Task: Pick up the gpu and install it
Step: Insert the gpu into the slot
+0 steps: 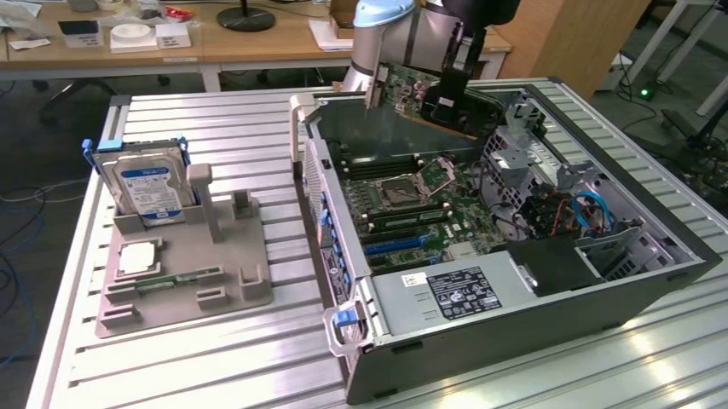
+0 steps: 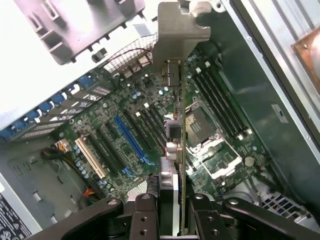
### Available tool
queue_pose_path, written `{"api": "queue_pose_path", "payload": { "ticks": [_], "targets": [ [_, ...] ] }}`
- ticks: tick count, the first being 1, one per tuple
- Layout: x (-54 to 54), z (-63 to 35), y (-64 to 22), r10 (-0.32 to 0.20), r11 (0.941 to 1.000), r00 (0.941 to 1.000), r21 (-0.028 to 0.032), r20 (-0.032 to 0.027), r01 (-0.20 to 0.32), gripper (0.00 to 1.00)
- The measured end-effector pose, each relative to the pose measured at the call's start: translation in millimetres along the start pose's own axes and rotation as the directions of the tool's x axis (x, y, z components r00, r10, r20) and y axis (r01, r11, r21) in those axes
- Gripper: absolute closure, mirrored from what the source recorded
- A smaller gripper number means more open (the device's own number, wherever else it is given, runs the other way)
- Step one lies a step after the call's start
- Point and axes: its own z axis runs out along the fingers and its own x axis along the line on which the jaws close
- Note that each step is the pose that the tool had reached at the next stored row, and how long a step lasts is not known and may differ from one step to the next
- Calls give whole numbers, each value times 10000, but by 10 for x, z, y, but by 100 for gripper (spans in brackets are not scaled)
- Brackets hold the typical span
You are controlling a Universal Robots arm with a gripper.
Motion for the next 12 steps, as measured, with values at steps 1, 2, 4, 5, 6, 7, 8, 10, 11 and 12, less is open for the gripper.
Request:
{"api": "queue_pose_path", "payload": {
  "ticks": [1,2,4,5,6,7,8,10,11,12],
  "targets": [
    [0,0,0,-175,9998,9998,-5,-4,175,72],
    [0,0,0,-339,9994,9994,-9,-8,339,72],
    [0,0,0,-650,9979,9979,-16,-13,650,72],
    [0,0,0,-788,9969,9969,-21,-16,788,72],
    [-1,0,-1,-926,9957,9957,-24,-19,926,72],
    [-3,0,-6,-980,9952,9952,-25,-19,980,72],
    [-4,0,-7,-983,9952,9952,-26,-19,983,72],
    [-15,0,-21,-997,9950,9950,-33,-22,997,72],
    [-22,0,-32,-1011,9949,9949,-40,-27,1011,72],
    [-25,0,-37,-1035,9946,9946,-46,-31,1035,72]
  ]
}}
